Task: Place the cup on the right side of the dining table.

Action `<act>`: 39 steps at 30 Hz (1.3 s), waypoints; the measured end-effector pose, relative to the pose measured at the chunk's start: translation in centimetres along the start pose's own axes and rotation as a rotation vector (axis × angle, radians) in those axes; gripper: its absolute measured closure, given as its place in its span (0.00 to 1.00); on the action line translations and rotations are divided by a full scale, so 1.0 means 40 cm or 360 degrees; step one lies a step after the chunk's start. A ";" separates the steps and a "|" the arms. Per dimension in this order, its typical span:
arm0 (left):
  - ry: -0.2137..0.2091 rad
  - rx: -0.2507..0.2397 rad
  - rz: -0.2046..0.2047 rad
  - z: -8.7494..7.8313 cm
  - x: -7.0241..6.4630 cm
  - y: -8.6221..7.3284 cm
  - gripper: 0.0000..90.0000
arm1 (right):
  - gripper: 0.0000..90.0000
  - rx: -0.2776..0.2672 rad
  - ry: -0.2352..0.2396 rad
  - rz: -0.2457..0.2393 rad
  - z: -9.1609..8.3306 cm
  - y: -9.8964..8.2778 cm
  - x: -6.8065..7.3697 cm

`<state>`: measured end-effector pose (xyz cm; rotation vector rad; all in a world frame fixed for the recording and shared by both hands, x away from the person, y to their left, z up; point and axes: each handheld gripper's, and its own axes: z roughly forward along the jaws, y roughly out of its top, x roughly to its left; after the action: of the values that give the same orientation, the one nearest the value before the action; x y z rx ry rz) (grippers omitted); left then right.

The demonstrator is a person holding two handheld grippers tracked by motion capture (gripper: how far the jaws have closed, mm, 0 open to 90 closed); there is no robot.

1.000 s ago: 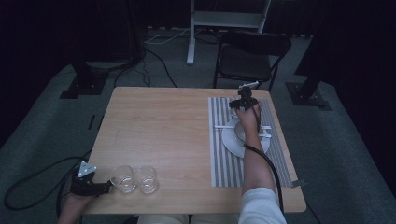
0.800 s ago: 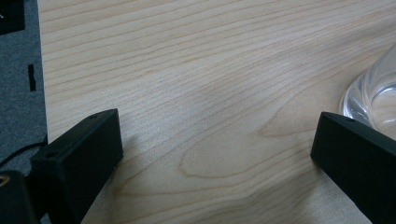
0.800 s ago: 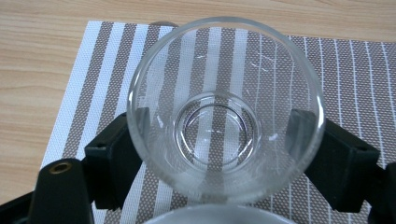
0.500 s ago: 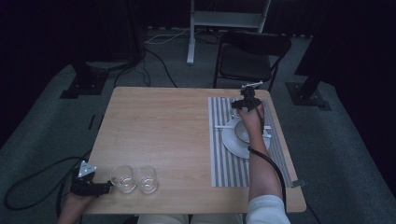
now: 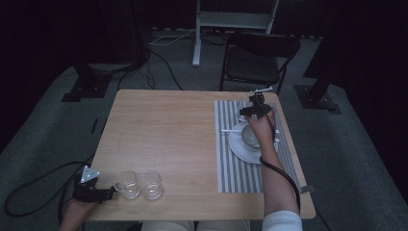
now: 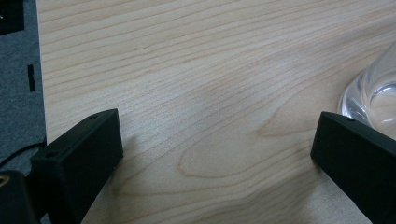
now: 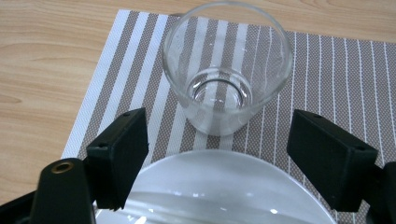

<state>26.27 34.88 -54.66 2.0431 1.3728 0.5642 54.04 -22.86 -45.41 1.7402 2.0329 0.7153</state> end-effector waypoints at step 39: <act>0.0002 -0.0001 -0.0004 0.000 -0.001 0.000 0.03 | 0.13 -0.0305 0.0359 -0.0244 -0.142 -0.183 0.108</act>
<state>26.27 34.86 -54.66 2.0409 1.3756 0.5649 44.18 -20.19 -45.00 1.4350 2.1339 1.0583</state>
